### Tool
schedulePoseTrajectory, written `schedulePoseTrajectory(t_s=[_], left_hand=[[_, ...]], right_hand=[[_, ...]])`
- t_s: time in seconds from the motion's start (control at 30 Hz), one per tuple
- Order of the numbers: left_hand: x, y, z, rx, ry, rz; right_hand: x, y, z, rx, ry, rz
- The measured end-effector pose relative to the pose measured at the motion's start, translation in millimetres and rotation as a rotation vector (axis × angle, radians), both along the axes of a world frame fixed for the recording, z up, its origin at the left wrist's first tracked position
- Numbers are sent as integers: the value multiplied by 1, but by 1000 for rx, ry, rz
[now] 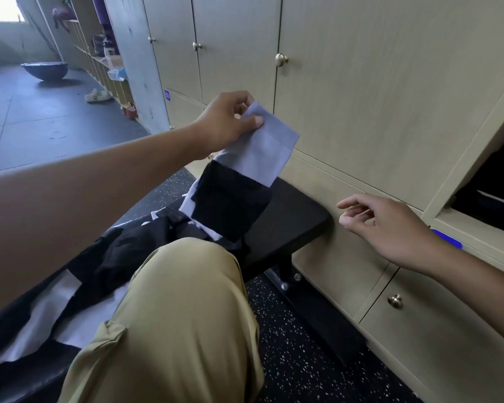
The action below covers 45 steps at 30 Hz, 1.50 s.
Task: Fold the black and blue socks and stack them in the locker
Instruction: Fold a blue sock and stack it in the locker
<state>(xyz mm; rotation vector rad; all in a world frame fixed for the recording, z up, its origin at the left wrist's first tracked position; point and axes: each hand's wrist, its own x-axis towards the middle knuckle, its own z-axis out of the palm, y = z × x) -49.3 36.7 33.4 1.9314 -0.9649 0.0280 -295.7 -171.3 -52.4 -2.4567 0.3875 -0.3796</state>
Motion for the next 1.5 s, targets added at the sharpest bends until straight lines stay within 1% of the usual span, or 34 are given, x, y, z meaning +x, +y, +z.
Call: schedulePoseTrajectory(t_s=[0.17, 0.27, 0.4, 0.6, 0.73, 0.87, 1.07, 1.13, 1.23, 1.4, 1.5], left_hand=[[1, -19, 13, -111, 5, 33], [0, -29, 14, -128, 13, 47], [-8, -39, 8, -130, 29, 15], [-30, -51, 5, -176, 92, -44], [-49, -61, 7, -227, 209, -105], [-69, -76, 10, -320, 349, -153], [-98, -106, 14, -405, 506, -208], [-104, -113, 13, -420, 536, -221], [-111, -124, 11, -451, 580, -240], [-113, -132, -1, -480, 598, -222], [-114, -132, -10, -466, 584, -239]], right_hand=[[1, -1, 0, 1, -6, -47], [0, -1, 1, 2, -8, -55], [0, -2, 1, 22, -13, -60], [4, -4, 1, 150, -28, -97], [7, -4, 4, 276, -71, -153], [3, -4, 10, 454, 2, -169], [-15, -21, 7, 603, 130, -161], [-24, -29, 5, 656, 162, -173], [-41, -40, 6, 677, 163, -211], [-70, -49, 10, 694, 149, -259], [-88, -51, 14, 751, 107, -299]])
